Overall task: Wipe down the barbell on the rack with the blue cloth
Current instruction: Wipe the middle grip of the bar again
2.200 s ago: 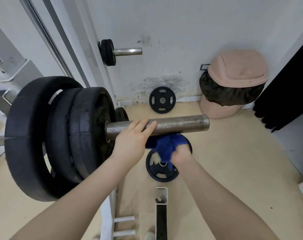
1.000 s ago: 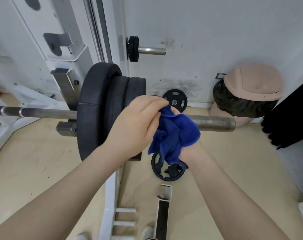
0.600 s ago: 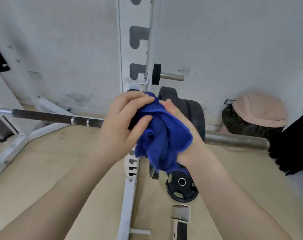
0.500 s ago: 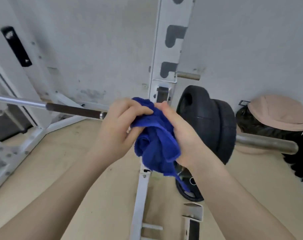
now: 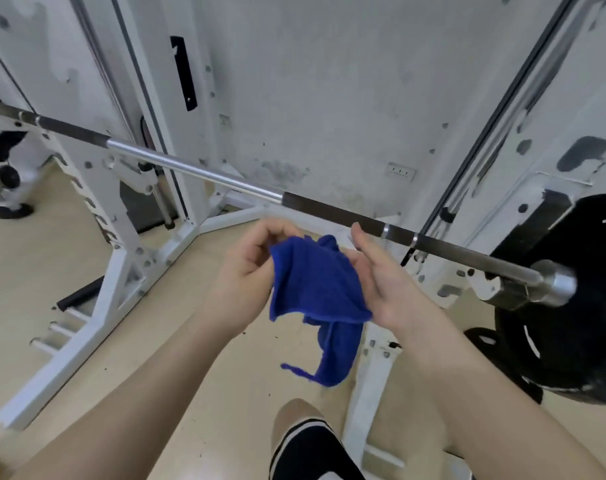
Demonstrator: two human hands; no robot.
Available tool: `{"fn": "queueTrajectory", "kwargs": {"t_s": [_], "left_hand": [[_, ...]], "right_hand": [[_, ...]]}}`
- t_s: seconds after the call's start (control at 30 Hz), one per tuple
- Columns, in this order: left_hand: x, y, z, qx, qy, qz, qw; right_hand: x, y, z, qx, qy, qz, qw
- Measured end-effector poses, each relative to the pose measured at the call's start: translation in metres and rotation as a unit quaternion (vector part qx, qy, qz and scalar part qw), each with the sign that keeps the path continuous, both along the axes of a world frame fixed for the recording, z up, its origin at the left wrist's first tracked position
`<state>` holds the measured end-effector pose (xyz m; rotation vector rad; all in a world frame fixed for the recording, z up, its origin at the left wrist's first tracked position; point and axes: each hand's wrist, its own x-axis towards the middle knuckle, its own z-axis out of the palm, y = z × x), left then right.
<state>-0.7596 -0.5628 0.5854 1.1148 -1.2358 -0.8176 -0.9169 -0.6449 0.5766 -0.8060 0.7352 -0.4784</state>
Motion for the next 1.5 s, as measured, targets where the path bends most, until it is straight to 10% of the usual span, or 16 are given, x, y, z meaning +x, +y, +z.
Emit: {"fn": "queueTrajectory", "kwargs": {"t_s": [0.2, 0.37, 0.63, 1.03, 1.37, 1.5], "left_hand": [[0.078, -0.028, -0.013, 0.097, -0.07, 0.093, 0.988], [0.159, -0.066, -0.019, 0.131, -0.12, 0.097, 0.979], [0.31, -0.121, -0.02, 0.158, -0.203, 0.215, 0.942], [0.489, -0.142, -0.047, 0.224, -0.055, -0.006, 0.973], [0.664, -0.169, -0.034, 0.179, -0.213, -0.022, 0.96], [0.702, -0.184, -0.017, 0.157, -0.222, 0.022, 0.962]], "right_hand": [[0.082, -0.039, -0.034, -0.223, 0.212, 0.091, 0.947], [0.179, -0.073, -0.016, -0.304, 0.073, 0.211, 0.926], [0.348, -0.125, -0.004, -0.36, 0.187, 0.266, 0.874], [0.512, -0.155, -0.016, -0.169, 0.096, 0.093, 0.977], [0.65, -0.169, 0.016, -0.34, 0.304, -0.079, 0.887], [0.684, -0.185, 0.032, -0.267, 0.245, -0.166, 0.917]]}}
